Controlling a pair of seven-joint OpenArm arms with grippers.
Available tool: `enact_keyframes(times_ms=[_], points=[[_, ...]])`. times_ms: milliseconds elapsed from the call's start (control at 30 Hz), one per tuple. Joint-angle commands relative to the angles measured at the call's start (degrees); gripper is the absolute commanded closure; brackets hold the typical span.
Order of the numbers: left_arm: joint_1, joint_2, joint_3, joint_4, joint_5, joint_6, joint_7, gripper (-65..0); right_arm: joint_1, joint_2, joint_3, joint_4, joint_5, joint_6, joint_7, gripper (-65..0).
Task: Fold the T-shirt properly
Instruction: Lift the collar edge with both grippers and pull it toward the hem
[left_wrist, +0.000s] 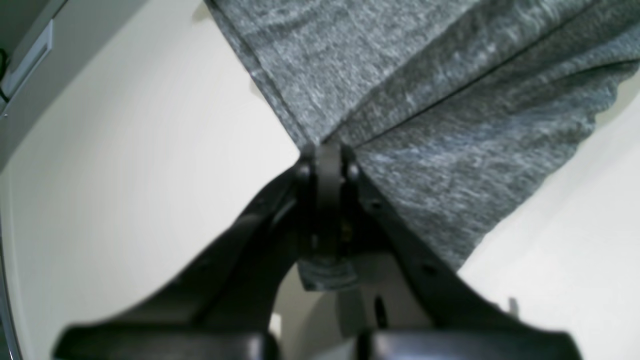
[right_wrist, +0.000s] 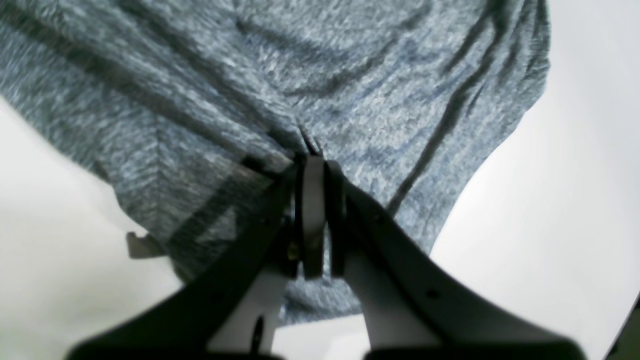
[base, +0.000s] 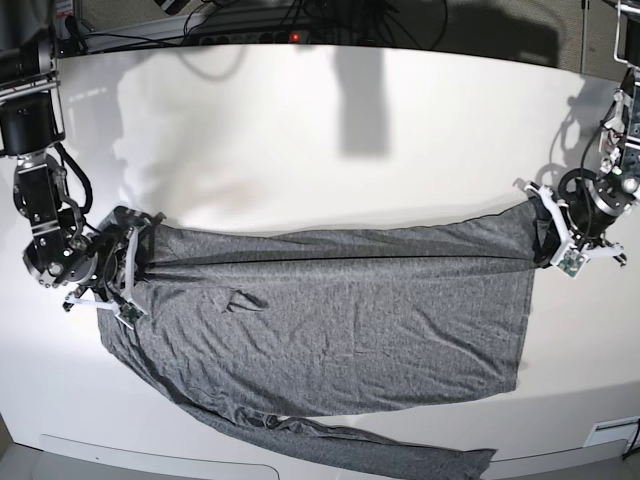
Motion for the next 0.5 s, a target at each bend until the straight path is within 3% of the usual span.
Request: enact_keyframes(times_ms=[0, 233, 300, 367, 467], points=[[-0.9, -1.4, -0.7, 0.8, -0.2, 0.9, -0.9, 0.0, 1.6, 0.9, 0.7, 0.4, -0.1, -0.6, 0.9, 0.0], [-1.0, -0.3, -0.7, 0.8, -0.6, 0.9, -0.9, 0.0, 1.6, 0.3, 0.7, 0.0, -1.6, -0.6, 1.4, 0.0], [-1.0, 0.0, -0.7, 0.8, -0.6, 0.9, -0.9, -10.6, 1.6, 0.3, 0.7, 0.0, -3.6, -0.6, 1.4, -7.9], [-1.0, 0.1, -0.7, 0.8, -0.6, 1.1, -0.9, -18.9, 1.6, 0.3, 0.7, 0.0, -5.6, -3.6, 1.4, -15.9], [-1.0, 0.2, -0.7, 0.8, -0.6, 1.2, -0.3, -20.7, 2.5, 0.3, 0.7, 0.0, -6.0, -5.6, 1.4, -17.3]])
